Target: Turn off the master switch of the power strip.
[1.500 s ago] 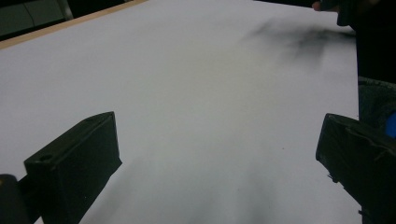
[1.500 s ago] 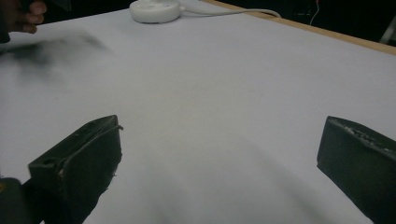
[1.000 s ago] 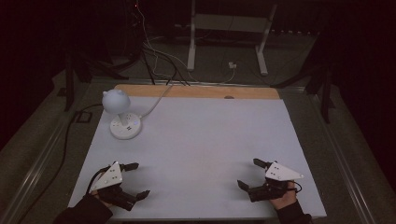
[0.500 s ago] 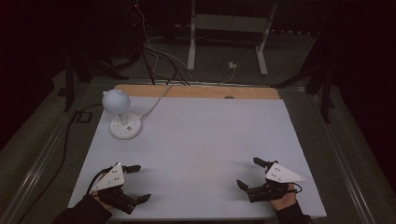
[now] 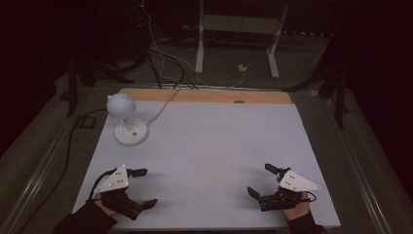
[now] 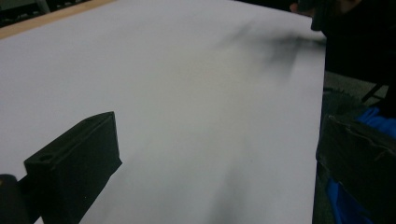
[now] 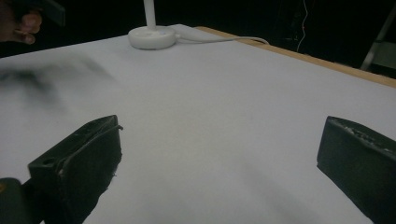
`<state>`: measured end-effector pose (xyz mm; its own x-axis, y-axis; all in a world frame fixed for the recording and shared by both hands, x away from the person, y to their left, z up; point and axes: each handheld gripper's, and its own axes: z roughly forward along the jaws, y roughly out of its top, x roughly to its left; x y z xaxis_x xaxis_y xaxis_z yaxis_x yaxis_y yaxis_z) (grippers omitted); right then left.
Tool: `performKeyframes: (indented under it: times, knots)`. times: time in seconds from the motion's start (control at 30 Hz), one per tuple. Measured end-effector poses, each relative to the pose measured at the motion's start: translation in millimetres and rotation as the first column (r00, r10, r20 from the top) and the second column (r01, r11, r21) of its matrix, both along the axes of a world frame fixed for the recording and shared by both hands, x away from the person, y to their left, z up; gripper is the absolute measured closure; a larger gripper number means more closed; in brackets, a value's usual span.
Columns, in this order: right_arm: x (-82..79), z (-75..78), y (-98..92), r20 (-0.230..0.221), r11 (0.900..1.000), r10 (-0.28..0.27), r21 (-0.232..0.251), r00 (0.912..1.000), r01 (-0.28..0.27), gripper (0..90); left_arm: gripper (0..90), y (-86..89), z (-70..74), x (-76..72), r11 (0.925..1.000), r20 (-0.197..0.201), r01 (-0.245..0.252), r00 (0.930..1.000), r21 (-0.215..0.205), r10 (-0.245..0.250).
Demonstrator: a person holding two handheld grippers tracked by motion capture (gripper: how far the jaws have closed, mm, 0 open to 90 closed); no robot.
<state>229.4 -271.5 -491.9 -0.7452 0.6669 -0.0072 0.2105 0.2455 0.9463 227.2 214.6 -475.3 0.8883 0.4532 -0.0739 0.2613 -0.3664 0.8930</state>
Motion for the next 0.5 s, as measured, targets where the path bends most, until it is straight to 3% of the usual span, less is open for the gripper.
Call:
performKeyframes:
  times: [0.3,0.5]
  knots:
    - [-0.4,0.6,-0.6,0.001,1.000,0.000,-0.001,1.0000,0.000,0.0,0.2,4.7,13.7,13.2,0.9965,0.034,-0.083,0.9960,-0.009,0.083]
    - [-0.9,1.3,-1.1,0.002,1.000,0.002,0.008,1.0000,-0.002,0.0,0.2,2.4,19.4,25.1,0.9898,0.051,-0.142,0.9885,-0.007,0.142]
